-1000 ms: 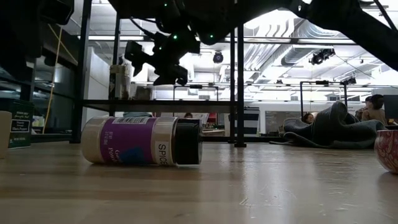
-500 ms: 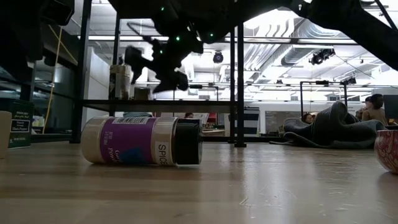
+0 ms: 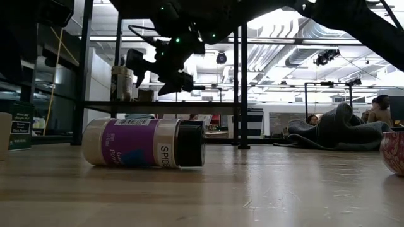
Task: Shelf spices
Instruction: Put the green seasoning bottle on the shelf
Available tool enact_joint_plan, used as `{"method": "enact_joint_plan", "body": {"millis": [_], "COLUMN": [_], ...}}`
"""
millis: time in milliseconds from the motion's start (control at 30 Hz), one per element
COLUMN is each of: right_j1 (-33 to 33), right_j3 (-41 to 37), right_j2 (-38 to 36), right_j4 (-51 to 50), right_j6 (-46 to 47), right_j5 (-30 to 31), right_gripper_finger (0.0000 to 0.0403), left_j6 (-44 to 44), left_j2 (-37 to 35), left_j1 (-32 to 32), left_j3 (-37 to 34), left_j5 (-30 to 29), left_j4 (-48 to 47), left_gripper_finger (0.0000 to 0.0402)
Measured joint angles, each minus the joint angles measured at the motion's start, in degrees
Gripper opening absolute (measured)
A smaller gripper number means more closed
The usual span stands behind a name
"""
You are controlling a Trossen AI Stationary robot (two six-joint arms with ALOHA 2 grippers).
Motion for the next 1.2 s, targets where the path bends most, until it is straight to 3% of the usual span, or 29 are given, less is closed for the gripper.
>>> {"method": "enact_joint_plan", "body": {"millis": [167,367,467,633,900,1200], "right_j1": [-1.1,-1.8,-2.2,-3.2,-2.8,1.6], "right_j3": [0.0,0.0,0.0,0.0,0.2,-0.1], "right_j2": [0.9,1.5,1.4,1.4,0.1,-6.9], "right_j4": [-0.3,0.8,1.2,1.2,-5.0,-22.1], "right_j6": [2.4,3.7,3.4,5.0,5.7,-7.6], "right_j5": [-3.8,-2.0,-1.8,-2.5,-6.5,-11.3], "right_gripper_finger": [0.0308,0.0302,0.0272,0.0184,0.0183,0.0183], "left_j6": [0.0,0.1,0.1,0.1,1.2,2.1], "left_j2": [0.0,0.0,0.0,0.0,-0.1,-6.3], "left_j1": [0.0,-0.1,-0.3,-1.0,-1.8,-2.5], "left_j3": [0.0,0.0,0.0,0.0,0.0,0.1], "left_j5": [0.5,1.4,1.3,1.2,-1.8,-10.5], "left_j4": [0.3,0.6,1.7,1.7,3.2,3.6], "left_gripper_finger": [0.0287,0.0287,0.0287,0.0287,0.0287,0.0287]}}
